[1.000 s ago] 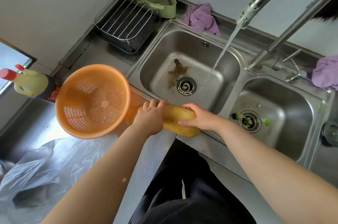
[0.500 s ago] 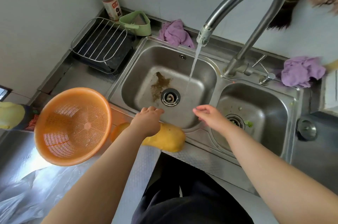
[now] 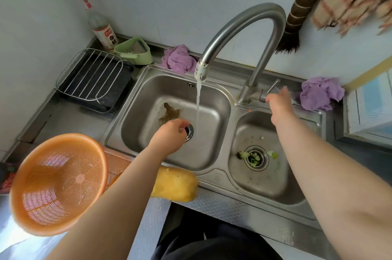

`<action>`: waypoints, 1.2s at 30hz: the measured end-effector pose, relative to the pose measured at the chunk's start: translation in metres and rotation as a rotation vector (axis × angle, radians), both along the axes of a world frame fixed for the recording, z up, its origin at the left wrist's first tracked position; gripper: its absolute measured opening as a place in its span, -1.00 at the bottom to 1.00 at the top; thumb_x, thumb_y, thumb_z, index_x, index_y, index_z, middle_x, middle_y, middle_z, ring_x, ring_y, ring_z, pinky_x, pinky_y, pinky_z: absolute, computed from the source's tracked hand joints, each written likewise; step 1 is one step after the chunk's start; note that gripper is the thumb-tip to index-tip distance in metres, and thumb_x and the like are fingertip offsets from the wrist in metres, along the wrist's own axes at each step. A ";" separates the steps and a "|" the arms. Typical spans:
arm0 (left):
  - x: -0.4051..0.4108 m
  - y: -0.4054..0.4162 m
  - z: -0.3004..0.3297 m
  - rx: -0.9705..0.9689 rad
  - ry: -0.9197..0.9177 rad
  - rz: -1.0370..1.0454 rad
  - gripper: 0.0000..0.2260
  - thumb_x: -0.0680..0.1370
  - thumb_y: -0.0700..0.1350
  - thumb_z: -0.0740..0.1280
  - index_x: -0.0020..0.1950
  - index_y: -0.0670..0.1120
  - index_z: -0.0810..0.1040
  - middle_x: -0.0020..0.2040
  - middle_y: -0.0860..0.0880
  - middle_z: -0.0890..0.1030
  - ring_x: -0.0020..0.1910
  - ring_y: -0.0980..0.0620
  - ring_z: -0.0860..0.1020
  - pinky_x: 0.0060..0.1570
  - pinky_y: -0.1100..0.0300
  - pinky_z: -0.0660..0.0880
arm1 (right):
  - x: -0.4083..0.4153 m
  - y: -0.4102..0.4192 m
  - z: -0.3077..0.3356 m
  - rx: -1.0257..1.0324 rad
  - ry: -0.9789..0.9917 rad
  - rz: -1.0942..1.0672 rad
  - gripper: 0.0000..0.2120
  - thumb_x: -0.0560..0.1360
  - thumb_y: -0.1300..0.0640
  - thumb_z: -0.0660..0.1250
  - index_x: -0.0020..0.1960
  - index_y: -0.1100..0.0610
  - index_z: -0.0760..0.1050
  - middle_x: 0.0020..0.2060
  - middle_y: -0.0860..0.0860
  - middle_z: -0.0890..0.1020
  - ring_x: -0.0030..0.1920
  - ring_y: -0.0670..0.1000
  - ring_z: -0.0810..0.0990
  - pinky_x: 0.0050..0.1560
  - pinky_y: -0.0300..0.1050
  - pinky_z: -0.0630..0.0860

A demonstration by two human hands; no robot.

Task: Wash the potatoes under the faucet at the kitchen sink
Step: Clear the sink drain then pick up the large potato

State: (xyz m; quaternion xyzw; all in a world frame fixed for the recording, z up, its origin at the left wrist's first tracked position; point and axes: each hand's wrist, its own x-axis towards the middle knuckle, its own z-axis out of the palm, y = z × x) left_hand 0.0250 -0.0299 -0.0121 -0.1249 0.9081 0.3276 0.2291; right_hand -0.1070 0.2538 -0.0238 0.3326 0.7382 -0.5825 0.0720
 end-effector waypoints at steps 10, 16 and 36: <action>-0.010 -0.005 -0.001 0.074 -0.012 0.083 -0.65 0.65 -0.17 0.19 0.42 0.00 0.50 0.34 0.02 0.58 0.32 -0.01 0.52 0.13 0.21 0.39 | -0.002 -0.013 0.001 0.089 0.021 0.131 -0.25 0.51 0.42 0.15 0.60 -0.03 0.07 0.55 0.00 0.26 0.51 0.08 0.26 0.45 0.00 0.24; -0.013 -0.007 0.003 0.071 -0.004 0.082 -0.66 0.66 -0.16 0.19 0.42 -0.01 0.48 0.34 0.01 0.58 0.33 -0.02 0.52 0.13 0.21 0.39 | 0.021 -0.027 -0.004 0.171 -0.123 0.281 -0.58 0.55 0.28 0.23 0.40 0.16 0.33 0.22 0.13 0.48 0.03 0.05 0.49 0.01 -0.07 0.48; 0.026 -0.035 0.015 0.054 0.044 0.158 -0.66 0.65 -0.15 0.18 0.40 0.02 0.52 0.31 0.02 0.59 0.27 0.00 0.54 0.14 0.19 0.43 | 0.125 -0.145 -0.008 0.112 -0.036 0.925 -0.74 0.53 0.16 0.37 0.22 0.11 0.51 -0.05 -0.05 0.61 -0.05 -0.02 0.58 -0.06 -0.23 0.50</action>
